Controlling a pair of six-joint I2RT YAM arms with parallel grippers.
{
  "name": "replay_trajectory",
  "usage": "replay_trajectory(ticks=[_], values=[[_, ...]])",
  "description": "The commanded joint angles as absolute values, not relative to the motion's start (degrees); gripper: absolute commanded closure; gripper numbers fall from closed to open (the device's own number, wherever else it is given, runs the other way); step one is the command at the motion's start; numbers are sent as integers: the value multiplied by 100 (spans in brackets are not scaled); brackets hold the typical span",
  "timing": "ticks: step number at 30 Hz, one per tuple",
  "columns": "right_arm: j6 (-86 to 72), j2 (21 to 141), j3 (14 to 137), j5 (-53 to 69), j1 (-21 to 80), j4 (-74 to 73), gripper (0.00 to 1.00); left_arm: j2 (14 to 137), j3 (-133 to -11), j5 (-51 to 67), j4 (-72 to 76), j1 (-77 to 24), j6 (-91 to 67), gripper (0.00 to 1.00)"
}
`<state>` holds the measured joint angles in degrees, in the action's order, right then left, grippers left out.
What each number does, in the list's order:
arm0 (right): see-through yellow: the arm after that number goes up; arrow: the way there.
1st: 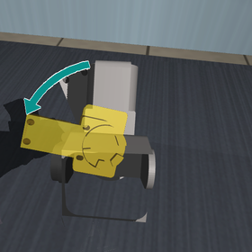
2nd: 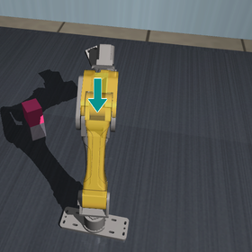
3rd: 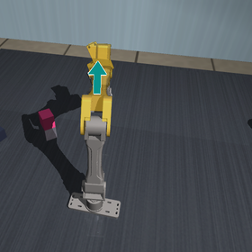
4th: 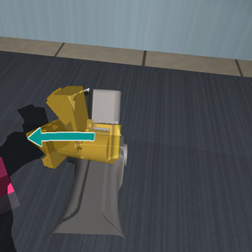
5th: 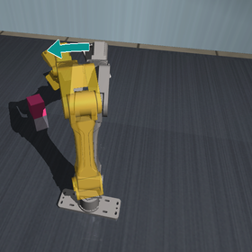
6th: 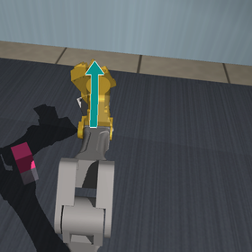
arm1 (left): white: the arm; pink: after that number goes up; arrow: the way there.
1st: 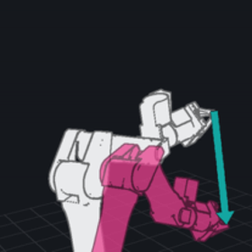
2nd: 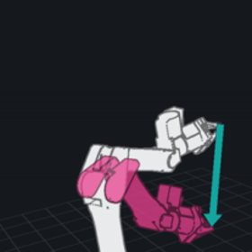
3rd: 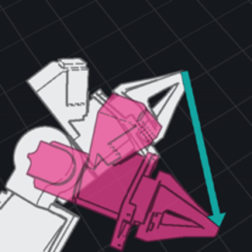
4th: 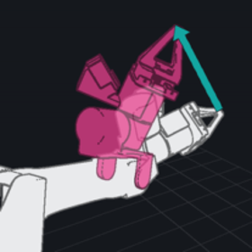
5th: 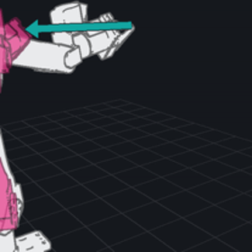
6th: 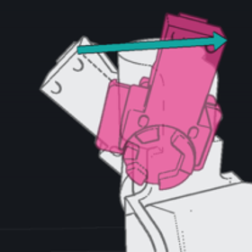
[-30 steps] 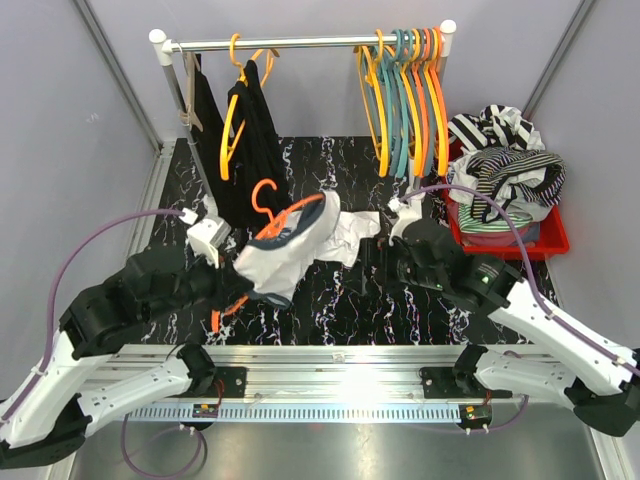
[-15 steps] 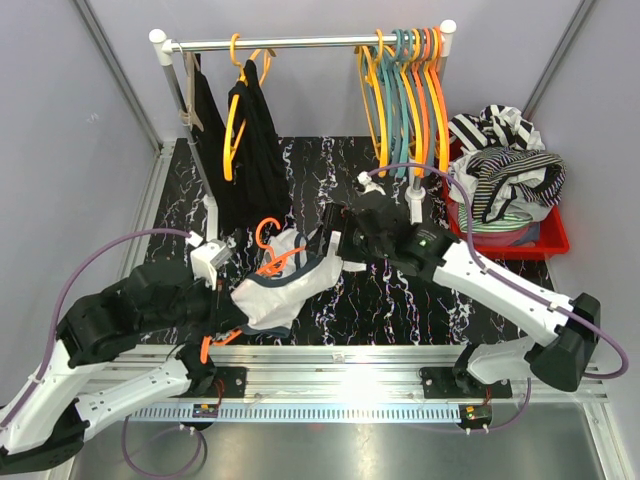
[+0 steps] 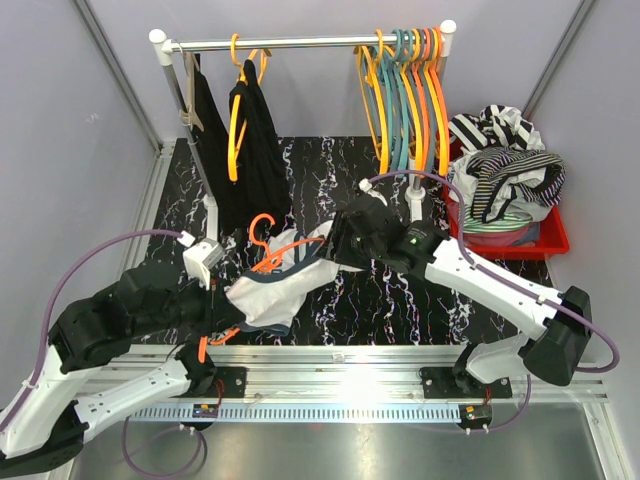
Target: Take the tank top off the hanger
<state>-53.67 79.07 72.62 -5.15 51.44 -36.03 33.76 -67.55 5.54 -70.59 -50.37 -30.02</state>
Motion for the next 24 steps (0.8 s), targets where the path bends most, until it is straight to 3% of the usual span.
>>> replay_trajectory(ticks=[1, 3, 4, 7, 12, 17, 22, 24], values=[[-5388, 7998, 7312, -800, 5159, -3551, 51, 3358, -6987, 606, -6618, -5063, -2909, 100], [-5361, 8024, 7330, -852, 5124, -3594, 63, 3322, -7005, 554, -6618, -5062, -2909, 100], [-5361, 8024, 7330, -887, 5115, -3647, 79, 3287, -7031, 432, -6644, -5062, -2909, 100], [-5326, 7937, 7339, -1124, 5098, -3937, 100, 3226, -7145, 19, -6908, -5071, -2961, 100], [-5712, 7621, 6849, -1714, 4801, -4543, 100, 2971, -7382, -579, -6987, -5071, -3155, 100], [-5757, 7611, 6153, -1038, 4421, -4035, 100, 2909, -7330, -414, -6715, -5063, -3199, 100], [-5003, 8260, 5968, 1374, 4386, -2605, 100, 2927, -7207, -360, -6276, -5062, -3217, 100], [-4799, 8428, 5819, 3131, 4438, -1598, 100, 2927, -7155, -456, -6101, -5062, -3234, 100]])
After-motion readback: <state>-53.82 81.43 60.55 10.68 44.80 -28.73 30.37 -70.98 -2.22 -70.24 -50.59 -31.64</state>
